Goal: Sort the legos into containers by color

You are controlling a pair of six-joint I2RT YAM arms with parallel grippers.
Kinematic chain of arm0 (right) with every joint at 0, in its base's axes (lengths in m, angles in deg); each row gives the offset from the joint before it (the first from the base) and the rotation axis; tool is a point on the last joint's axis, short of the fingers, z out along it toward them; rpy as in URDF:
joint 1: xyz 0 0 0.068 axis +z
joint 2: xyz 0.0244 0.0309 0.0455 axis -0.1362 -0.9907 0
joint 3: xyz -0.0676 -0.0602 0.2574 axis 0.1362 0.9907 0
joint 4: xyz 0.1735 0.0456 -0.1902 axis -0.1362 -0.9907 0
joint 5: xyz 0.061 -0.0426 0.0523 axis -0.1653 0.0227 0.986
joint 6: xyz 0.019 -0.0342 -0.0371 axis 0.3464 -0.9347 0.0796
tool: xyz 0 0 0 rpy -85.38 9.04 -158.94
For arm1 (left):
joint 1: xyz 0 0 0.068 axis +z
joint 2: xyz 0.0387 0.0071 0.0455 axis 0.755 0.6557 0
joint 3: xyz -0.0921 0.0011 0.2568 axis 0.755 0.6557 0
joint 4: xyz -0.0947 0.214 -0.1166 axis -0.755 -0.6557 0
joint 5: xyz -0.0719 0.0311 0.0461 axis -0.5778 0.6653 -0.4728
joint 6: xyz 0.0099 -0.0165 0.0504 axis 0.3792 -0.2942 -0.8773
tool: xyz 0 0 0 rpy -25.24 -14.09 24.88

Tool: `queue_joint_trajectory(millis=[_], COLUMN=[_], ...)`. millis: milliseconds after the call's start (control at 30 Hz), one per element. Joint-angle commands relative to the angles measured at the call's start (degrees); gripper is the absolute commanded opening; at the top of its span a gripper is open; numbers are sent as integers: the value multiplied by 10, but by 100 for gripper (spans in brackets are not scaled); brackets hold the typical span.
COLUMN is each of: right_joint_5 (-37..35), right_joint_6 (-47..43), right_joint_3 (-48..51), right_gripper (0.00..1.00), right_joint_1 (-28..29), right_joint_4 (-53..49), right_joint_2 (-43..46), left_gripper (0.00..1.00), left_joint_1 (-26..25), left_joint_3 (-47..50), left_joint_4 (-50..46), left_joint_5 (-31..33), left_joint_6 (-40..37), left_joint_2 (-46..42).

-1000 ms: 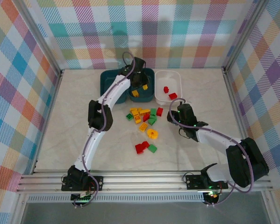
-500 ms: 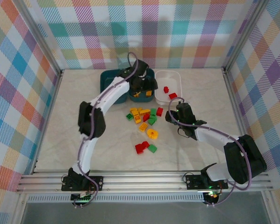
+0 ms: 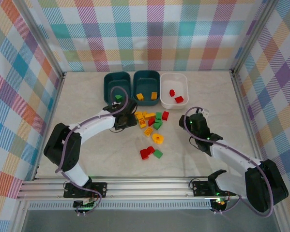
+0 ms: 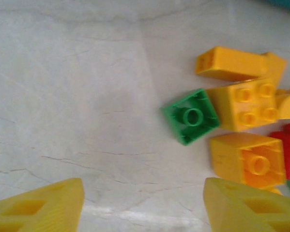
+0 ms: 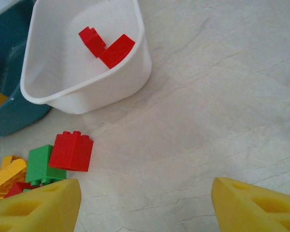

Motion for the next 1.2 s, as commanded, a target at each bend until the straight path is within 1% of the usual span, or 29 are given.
queue_joint_trajectory(millis=[0, 67, 167, 300, 467, 667, 867, 1033, 1167], right_joint_5=[-29, -28, -30, -28, -24, -14, -8, -6, 3], right_joint_6=[16, 16, 15, 14, 13, 11, 9, 9, 9], right_joint_3=[18, 20, 21, 20, 17, 13, 7, 7, 4], right_gripper=[72, 72, 72, 72, 72, 73, 73, 73, 73], right_joint_1=[3, 3, 3, 3, 2, 3, 3, 3, 3], right_joint_4=[32, 28, 25, 26, 25, 23, 18, 18, 20], right_joint_2=[17, 22, 28, 28, 24, 23, 16, 15, 8], left_gripper=[62, 62, 65, 66, 67, 68, 68, 70, 66], left_joint_1=[4, 5, 7, 10, 9, 9, 9, 10, 15], left_joint_3=[-20, -32, -54, -93, -117, -133, -115, -77, -43], left_joint_4=[18, 16, 13, -5, -8, 0, 28, 55, 83], left_joint_5=[29, 29, 31, 19, 25, 12, -3, 11, 10], left_joint_6=[19, 17, 14, 15, 16, 13, 14, 21, 38], left_joint_2=[26, 46, 77, 116, 135, 153, 154, 135, 120])
